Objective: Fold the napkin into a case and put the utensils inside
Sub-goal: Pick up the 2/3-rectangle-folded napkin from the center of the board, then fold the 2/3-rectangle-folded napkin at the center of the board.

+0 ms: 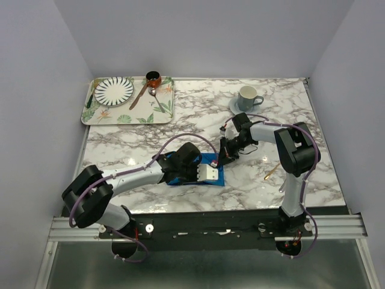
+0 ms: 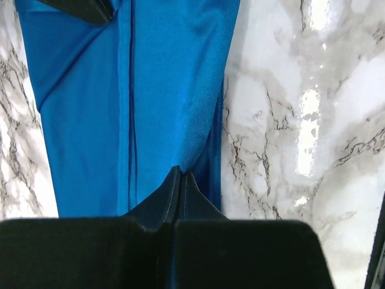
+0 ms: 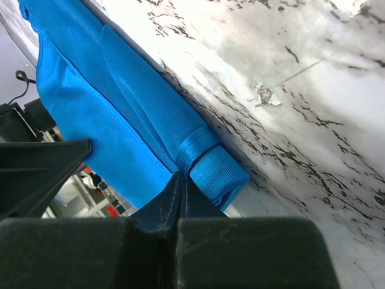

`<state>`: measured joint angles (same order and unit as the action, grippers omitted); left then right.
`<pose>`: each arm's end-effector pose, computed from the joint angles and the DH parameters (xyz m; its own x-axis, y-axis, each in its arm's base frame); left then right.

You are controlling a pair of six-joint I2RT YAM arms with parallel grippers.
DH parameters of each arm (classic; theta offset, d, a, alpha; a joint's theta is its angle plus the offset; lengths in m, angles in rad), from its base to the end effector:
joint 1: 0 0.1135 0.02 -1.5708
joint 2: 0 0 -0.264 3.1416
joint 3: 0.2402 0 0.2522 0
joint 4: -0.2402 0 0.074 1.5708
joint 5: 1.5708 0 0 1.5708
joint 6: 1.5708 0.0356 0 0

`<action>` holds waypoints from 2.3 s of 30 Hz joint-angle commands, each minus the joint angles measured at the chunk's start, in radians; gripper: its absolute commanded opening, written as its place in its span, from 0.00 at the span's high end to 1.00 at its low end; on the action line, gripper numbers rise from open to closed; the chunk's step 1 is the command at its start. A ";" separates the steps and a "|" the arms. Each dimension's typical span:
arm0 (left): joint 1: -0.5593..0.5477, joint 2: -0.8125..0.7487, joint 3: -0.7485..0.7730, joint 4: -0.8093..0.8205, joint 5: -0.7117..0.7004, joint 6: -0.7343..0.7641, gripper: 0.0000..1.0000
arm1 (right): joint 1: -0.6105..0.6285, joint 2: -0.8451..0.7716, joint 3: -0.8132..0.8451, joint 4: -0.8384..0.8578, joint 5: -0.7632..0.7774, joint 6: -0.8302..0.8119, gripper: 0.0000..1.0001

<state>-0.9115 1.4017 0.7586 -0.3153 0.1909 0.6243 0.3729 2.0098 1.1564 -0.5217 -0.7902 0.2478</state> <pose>0.1602 -0.2177 0.1857 0.0860 0.8259 -0.5572 0.9769 0.0400 0.2100 0.3239 0.1539 0.1102 -0.9800 -0.1980 -0.0176 -0.1492 0.6742 0.7233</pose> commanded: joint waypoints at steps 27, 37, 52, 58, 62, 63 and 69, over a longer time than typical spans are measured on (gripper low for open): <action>-0.004 0.086 -0.091 0.099 -0.062 -0.015 0.55 | 0.004 0.086 -0.011 -0.061 0.200 -0.110 0.95; -0.026 0.178 -0.056 0.049 -0.067 0.022 0.95 | 0.003 0.092 -0.004 -0.078 0.197 -0.133 0.95; 0.218 0.341 0.362 -0.493 0.582 -0.012 1.00 | 0.004 0.058 -0.018 -0.090 0.178 -0.191 0.95; 0.341 0.520 0.539 -0.605 0.763 -0.035 1.00 | 0.006 0.060 -0.011 -0.100 0.172 -0.205 0.95; 0.388 0.603 0.605 -0.610 0.827 -0.093 1.00 | 0.006 0.066 0.002 -0.110 0.177 -0.209 0.95; 0.398 0.635 0.611 -0.610 0.841 -0.118 1.00 | 0.004 0.067 0.005 -0.112 0.175 -0.211 0.95; 0.451 0.749 0.643 -0.607 0.864 -0.181 1.00 | 0.009 0.075 0.032 -0.127 0.171 -0.223 0.94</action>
<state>-0.4881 2.0758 1.3769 -0.8932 0.9730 0.5072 0.3759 2.0235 1.1923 -0.6273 -0.7998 0.1032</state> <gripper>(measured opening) 0.015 0.056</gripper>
